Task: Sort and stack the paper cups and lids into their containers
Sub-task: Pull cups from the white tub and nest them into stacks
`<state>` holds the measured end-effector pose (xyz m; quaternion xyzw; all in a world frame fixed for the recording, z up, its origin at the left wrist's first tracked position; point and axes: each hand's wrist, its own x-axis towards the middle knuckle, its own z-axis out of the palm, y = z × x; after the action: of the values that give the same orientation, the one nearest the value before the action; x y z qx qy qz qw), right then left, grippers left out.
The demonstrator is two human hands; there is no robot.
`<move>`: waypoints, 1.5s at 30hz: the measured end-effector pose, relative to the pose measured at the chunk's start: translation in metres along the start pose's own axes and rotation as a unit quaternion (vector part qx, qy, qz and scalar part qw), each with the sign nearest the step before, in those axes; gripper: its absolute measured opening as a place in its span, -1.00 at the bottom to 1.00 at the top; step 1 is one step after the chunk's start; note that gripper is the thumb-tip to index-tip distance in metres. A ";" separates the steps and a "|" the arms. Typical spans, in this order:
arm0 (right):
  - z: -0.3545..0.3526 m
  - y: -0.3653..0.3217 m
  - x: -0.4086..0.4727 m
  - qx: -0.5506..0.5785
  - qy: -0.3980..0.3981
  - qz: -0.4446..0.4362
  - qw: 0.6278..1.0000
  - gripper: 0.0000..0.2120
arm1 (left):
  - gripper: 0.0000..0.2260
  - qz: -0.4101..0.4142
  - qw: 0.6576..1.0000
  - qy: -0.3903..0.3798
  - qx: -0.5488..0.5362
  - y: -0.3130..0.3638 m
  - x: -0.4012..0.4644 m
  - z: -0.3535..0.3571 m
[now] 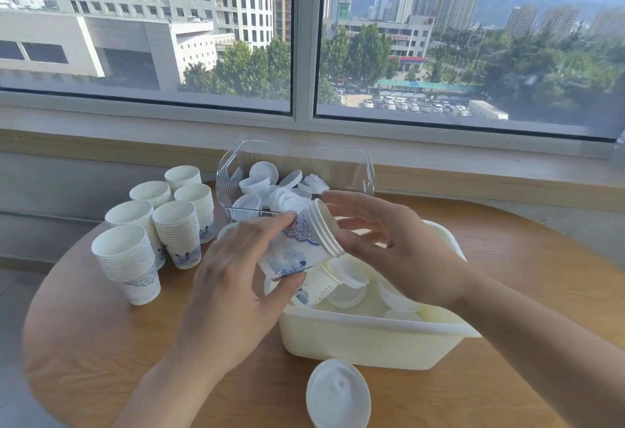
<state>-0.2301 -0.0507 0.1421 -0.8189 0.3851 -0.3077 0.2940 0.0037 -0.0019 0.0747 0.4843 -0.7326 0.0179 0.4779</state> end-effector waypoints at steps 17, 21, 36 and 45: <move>0.016 0.054 0.023 -0.147 -0.161 0.129 0.967 -0.79 | -0.42 -0.076 0.996 0.031 -0.019 -0.035 0.004 -0.005; 0.019 0.060 0.023 -0.136 -0.212 0.164 0.954 -0.79 | -0.42 -0.079 0.996 0.027 -0.020 -0.039 0.004 -0.002; -0.048 0.062 0.007 -0.170 -0.009 0.105 0.980 -0.90 | -0.42 -0.087 0.996 0.023 -0.028 -0.039 0.017 0.011; -0.043 0.084 -0.008 -0.269 0.094 -0.061 0.957 -0.92 | -0.45 -0.048 0.999 -0.004 -0.024 -0.027 0.030 0.027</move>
<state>-0.3034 -0.0996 0.1075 -0.8570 0.4288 -0.2859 0.0057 0.0028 -0.0501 0.0700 0.5072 -0.7108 -0.0249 0.4867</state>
